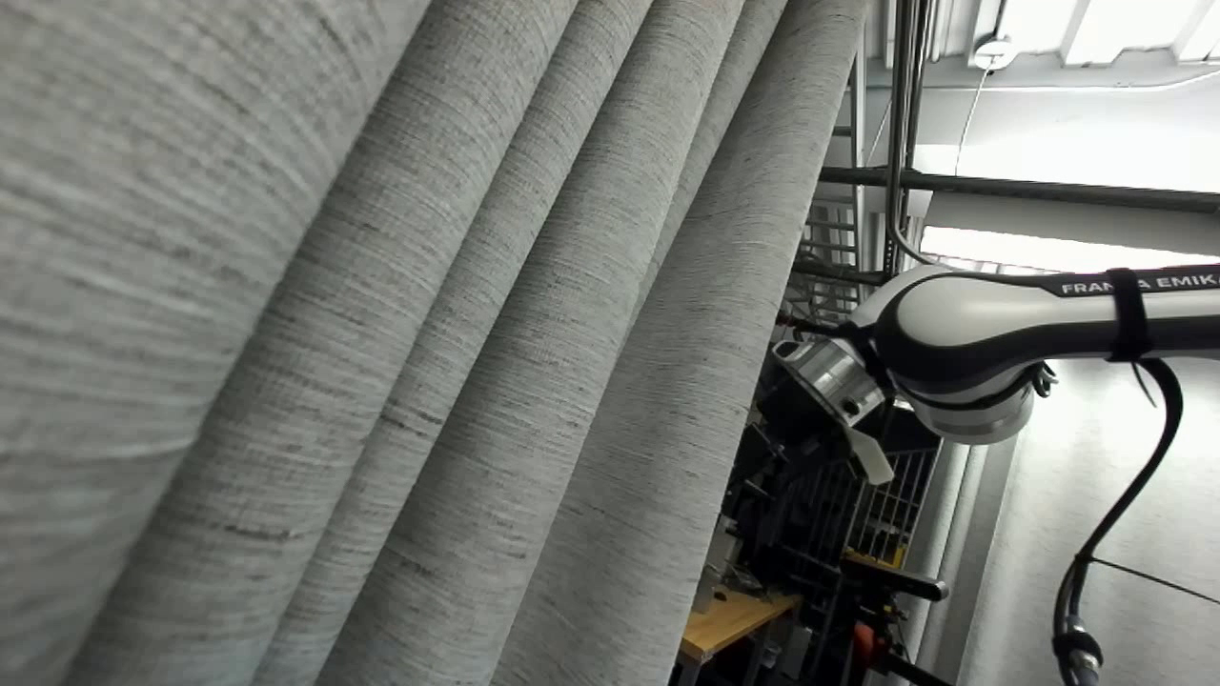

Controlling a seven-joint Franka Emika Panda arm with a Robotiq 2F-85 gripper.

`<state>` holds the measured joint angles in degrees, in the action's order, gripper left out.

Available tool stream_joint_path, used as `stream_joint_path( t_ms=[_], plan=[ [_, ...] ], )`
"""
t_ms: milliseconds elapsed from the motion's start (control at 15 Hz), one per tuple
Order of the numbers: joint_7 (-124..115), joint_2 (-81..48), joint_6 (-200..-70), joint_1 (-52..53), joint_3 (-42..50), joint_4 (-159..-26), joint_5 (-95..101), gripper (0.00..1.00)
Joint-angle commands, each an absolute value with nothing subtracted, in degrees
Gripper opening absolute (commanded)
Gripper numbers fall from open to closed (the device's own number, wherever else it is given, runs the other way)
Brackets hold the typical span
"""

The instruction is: Pull the curtain to the right

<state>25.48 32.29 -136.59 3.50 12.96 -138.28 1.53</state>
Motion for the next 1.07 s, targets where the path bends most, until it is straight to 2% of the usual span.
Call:
stream_joint_path(
  t_ms=[0, 1000],
  plan=[
    [25.8, 32.3, -136.1, 2.9, 12.4, -138.2, 1.1, 1.00],
    [27.4, 28.9, -135.0, 11.9, 8.7, -136.8, -8.2, 1.00]
  ],
)
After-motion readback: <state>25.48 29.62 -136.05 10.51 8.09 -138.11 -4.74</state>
